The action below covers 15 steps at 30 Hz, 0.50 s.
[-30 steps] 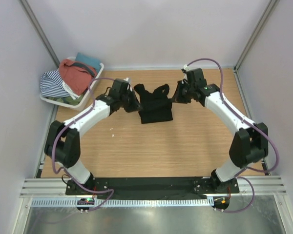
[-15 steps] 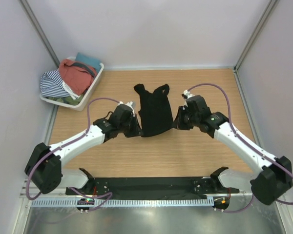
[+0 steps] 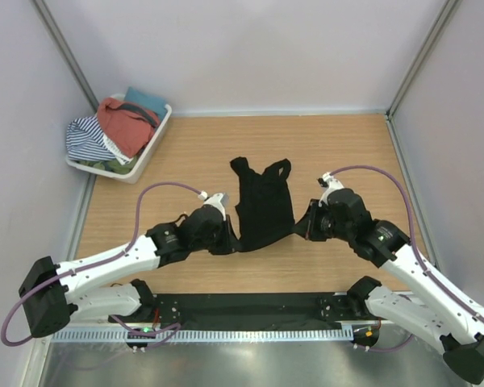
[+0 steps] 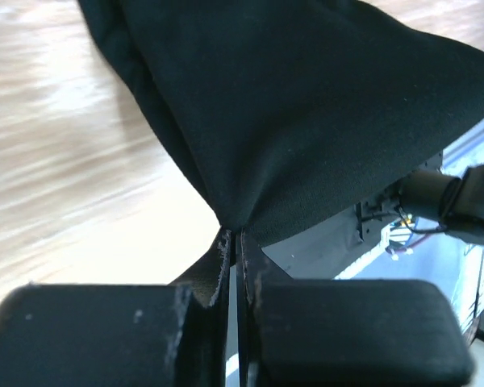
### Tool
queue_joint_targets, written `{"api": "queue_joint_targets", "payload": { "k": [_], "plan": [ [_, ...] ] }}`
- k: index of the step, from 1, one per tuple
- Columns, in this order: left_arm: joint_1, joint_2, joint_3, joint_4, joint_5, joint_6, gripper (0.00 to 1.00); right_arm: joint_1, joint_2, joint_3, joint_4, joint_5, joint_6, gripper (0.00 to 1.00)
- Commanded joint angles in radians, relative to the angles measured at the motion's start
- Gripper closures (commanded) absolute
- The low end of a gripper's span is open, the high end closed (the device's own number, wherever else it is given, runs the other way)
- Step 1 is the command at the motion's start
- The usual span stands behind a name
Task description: Fold and stack the tank tops
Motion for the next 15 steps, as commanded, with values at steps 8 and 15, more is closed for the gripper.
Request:
{"api": "queue_joint_targets", "payload": {
  "k": [8,15],
  "plan": [
    [-0.076,-0.032,0.100,-0.080,-0.111,-0.041,1.00,0.006,-0.053,0.091,-0.114,0.127,-0.011,0.99],
    [-0.059,0.033,0.254,-0.169,-0.162,0.017,0.99,0.006,0.050,0.210,-0.134,0.248,-0.062,0.99]
  ]
}}
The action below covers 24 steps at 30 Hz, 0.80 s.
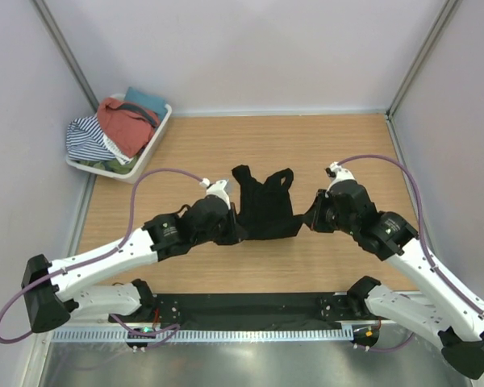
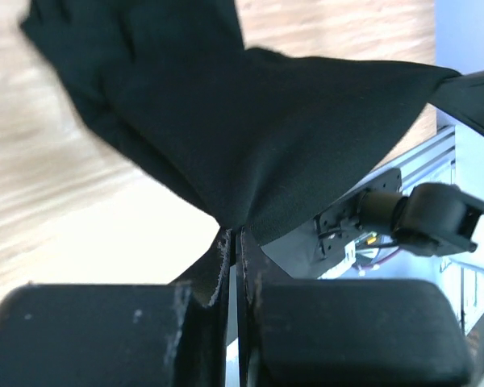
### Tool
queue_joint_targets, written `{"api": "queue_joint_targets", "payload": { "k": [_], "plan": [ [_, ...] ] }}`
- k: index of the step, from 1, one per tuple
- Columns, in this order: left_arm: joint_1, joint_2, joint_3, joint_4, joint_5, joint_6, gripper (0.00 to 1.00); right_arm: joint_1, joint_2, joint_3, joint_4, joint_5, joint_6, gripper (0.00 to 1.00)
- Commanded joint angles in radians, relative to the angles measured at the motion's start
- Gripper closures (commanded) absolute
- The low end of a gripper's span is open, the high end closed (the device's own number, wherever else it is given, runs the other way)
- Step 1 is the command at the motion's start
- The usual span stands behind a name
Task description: Fold and stack the tank tops
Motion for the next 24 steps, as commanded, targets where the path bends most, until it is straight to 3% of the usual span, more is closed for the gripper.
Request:
{"api": "queue_joint_targets", "payload": {
  "k": [1,24],
  "plan": [
    [0.017,0.053,0.090,-0.062,-0.043,0.051,0.99,0.002,0.048,0.089,0.014,0.107,-0.051,0.99],
    [0.264,0.211,0.277,-0.043,0.121,0.132,1.00,-0.038,0.335,0.322,0.063,0.162,-0.126,0.99]
  ]
}}
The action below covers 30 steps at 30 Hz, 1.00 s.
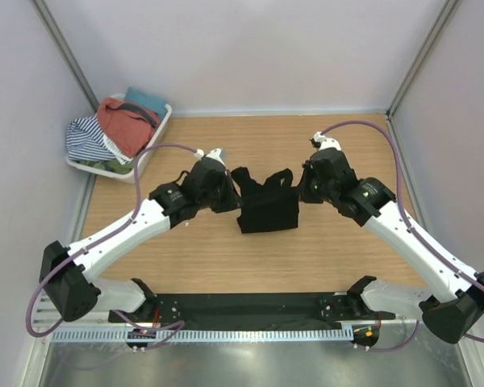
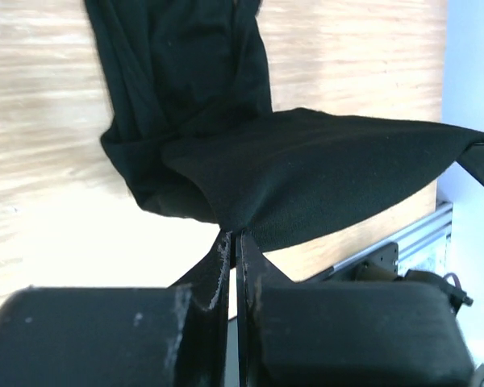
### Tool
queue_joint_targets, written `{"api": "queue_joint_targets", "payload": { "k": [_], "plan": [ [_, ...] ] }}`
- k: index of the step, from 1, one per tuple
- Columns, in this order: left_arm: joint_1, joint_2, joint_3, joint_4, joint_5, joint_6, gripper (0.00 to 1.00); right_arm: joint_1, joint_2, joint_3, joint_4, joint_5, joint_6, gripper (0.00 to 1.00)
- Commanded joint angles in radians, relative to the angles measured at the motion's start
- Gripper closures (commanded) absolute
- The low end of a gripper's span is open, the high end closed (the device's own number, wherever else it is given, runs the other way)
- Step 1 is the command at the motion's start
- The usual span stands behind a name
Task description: Fold and stack the tank tops
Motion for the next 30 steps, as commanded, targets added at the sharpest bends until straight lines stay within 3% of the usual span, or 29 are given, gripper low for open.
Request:
{"api": "queue_joint_targets", "payload": {
  "k": [1,15,21,30],
  "plan": [
    [0.040,0.031,0.067,0.002,0.064,0.042,1.00,-0.031,0.039,0.064,0.049,0.016,-0.036,0.99],
    [0.128,0.171,0.181,-0.001,0.157,0.088,1.00,-0.184,0.191,0.112,0.132,-0.171,-0.073,0.99],
    [0.117,0.131,0.153,0.001,0.178,0.081,1.00,-0.184,0.133,0.094,0.117,-0.221,-0.065,0.99],
    [-0.015,-0.028,0.032,0.001,0.086,0.021,1.00,-0.175,-0.037,-0.017,0.057,-0.307,-0.019,0.99]
  ]
}}
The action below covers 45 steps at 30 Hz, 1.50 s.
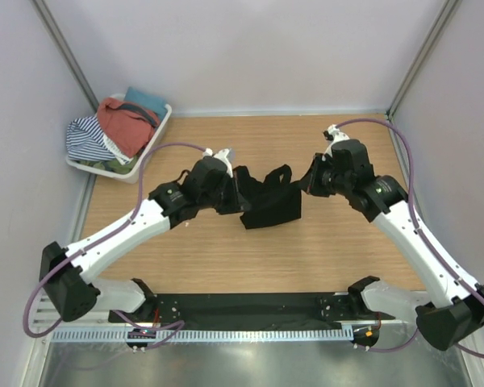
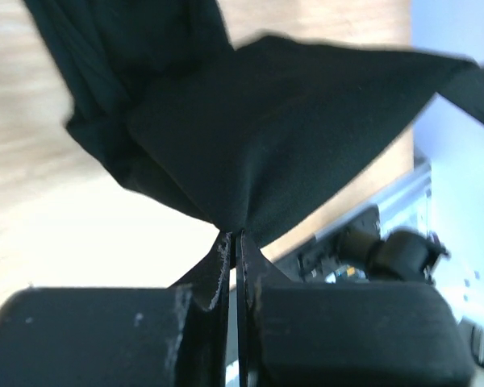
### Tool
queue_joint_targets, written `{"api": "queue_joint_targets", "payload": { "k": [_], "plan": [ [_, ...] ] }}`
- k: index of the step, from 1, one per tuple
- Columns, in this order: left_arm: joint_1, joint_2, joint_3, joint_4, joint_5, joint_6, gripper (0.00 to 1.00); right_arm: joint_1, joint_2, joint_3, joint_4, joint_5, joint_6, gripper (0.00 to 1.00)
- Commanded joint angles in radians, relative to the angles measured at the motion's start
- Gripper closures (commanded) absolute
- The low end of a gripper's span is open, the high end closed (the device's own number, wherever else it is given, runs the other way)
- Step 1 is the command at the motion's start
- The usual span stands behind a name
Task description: Fold and stack the tank tops
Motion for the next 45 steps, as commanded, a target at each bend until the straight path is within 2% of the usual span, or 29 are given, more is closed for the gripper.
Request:
{"api": "queue_joint_targets", "payload": {
  "k": [1,6,10,17,22,33,45],
  "plan": [
    [-0.054,-0.088,-0.056,0.007,-0.048,-0.029,1.00,0.009,-0.065,-0.060,-0.017,-0.049,0.023,0.99],
    [-0.108,-0.167,-0.150,0.020,-0.084,-0.072,1.00,0.015,-0.134,-0.175,-0.009,-0.065,0.053,0.99],
    [-0.138,-0.191,-0.190,0.029,-0.127,-0.091,1.00,0.015,-0.177,-0.205,-0.010,-0.060,0.063,0.99],
    [-0.137,-0.176,-0.192,0.024,-0.181,-0.079,1.00,0.015,-0.130,-0.220,0.006,-0.016,0.043,0.99],
    [-0.094,-0.121,-0.113,-0.008,-0.180,-0.033,0.99,0.015,-0.081,-0.170,0.006,0.014,0.031,0.99],
    [0.052,0.054,-0.020,0.049,-0.046,0.024,1.00,0.003,0.114,-0.041,0.032,0.090,-0.016,0.99],
    [0.164,0.253,0.146,0.116,0.018,0.064,1.00,-0.074,0.329,0.128,0.100,0.040,-0.046,0.98]
  ]
}}
